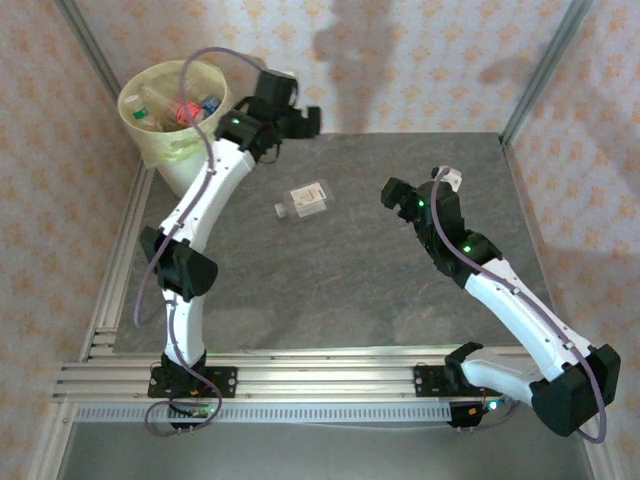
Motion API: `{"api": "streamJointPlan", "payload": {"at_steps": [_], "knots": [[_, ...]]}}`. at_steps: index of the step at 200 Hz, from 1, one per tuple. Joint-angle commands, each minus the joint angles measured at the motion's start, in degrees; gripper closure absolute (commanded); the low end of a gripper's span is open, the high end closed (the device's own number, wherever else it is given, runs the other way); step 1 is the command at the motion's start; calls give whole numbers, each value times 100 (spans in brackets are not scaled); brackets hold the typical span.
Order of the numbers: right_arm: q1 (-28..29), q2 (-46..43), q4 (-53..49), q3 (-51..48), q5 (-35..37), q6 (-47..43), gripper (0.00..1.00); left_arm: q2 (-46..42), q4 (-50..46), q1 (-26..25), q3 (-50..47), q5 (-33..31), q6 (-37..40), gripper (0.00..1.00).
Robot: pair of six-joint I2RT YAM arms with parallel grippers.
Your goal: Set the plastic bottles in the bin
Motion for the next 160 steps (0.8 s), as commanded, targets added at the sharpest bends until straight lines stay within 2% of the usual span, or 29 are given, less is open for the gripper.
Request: {"api": "streamJointPlan", "payload": {"at_steps": [1,11,23,63,91,136,160], "knots": [[-7,-14,-72,-24,184,21,1,143,-580,-22,-10,674,1508,0],[-4,-19,-75,-24,190,9,1,341,-961,-120,83,950,2020,0],[-5,-36,-82,-33,208,14,1,585,-1371,-207,183,992,2540,0],[-17,-72,-156,-31,224,23,1,1488,-2476,-235,746,520,3535,0],[-17,-82,-175,-33,258,23,1,1990,-2879,-219,1162,484,3921,0],[-17,-88,-197,-22,258,111,0,2500,-2807,-220,1495,502,4165,0],[-15,-98,-247,-10,296,87,0,2761,-2722,-220,1633,150,4262,0]]}}
